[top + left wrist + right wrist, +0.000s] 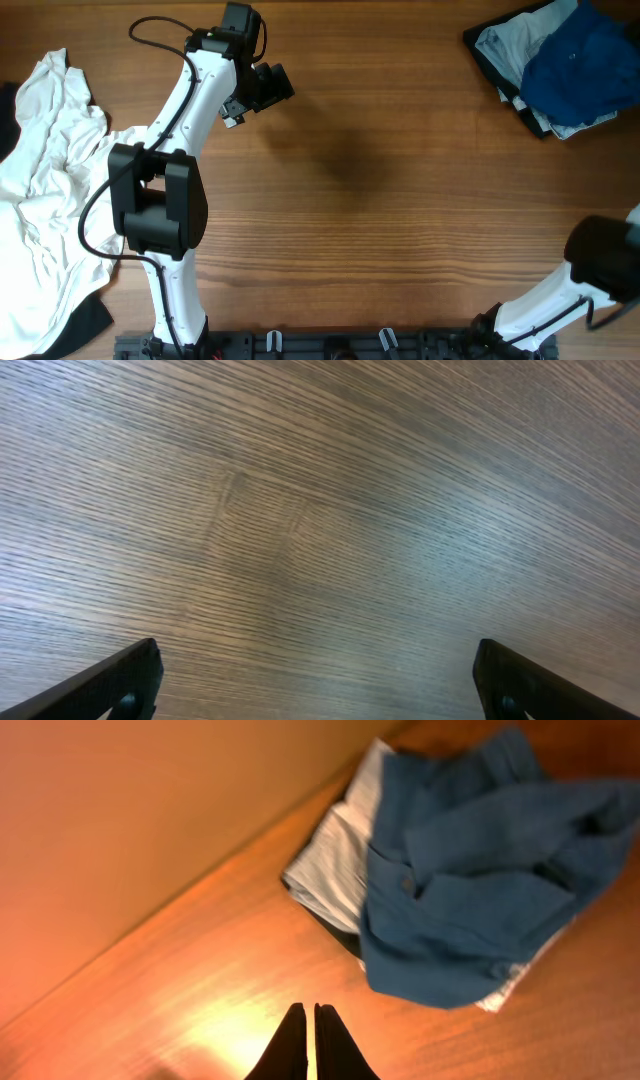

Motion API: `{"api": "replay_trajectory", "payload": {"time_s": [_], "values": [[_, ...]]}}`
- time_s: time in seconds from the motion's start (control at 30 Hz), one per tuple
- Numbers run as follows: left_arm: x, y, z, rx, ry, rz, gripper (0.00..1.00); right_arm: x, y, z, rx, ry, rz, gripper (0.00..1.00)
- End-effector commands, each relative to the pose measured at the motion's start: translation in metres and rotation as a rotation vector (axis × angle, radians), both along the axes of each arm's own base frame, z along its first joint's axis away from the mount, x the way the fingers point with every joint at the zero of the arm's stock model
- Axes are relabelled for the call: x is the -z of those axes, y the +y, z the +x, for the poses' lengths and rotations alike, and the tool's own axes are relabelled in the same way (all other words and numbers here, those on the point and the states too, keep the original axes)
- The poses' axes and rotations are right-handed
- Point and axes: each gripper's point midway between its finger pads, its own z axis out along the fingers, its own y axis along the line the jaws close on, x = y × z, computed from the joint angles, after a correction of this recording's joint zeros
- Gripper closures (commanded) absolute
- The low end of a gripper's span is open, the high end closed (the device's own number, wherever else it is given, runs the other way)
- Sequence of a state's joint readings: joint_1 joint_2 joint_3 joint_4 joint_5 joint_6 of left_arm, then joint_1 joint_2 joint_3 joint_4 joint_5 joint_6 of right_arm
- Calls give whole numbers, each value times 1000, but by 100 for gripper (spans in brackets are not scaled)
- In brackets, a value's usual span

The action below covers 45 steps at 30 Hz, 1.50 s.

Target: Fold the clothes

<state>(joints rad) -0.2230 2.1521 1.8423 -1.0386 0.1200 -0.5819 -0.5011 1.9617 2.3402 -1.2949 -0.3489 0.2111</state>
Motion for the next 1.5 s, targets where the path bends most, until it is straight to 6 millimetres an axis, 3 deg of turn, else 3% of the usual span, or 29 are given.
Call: {"api": "replay_trajectory", "payload": {"time_s": [0.0,0.17,0.3,0.43,0.57,0.73,0.83,0.93,0.97,1.1,1.27,1.47], "values": [[-6,12,1,-16,-27,59,0,72,-14,13,-8,161,47,96],[-5,18,-1,-22,-20,89,0,152,-8,32,-80,273,182,96],[-5,18,-4,-21,-7,91,0,193,-11,43,-92,310,216,96],[-3,21,-15,-20,37,101,0,210,-17,51,-94,309,211,96],[-2,21,-19,-21,54,104,0,233,-19,46,-115,359,208,96],[-2,22,-20,-23,61,102,0,235,-27,29,-97,430,169,96],[-3,22,-19,-23,53,101,0,220,-25,20,-147,436,137,95],[-8,22,-13,-28,22,93,0,193,-23,20,-139,391,118,80],[-13,23,-9,-33,1,88,0,181,-22,21,-140,367,102,66],[-40,30,0,-54,-83,69,0,112,-15,18,-141,236,20,33],[-96,44,3,-88,-221,53,0,21,4,-3,-142,69,-87,0],[-174,72,-12,-155,-413,122,0,-42,17,-27,-132,-64,-170,0]]}}
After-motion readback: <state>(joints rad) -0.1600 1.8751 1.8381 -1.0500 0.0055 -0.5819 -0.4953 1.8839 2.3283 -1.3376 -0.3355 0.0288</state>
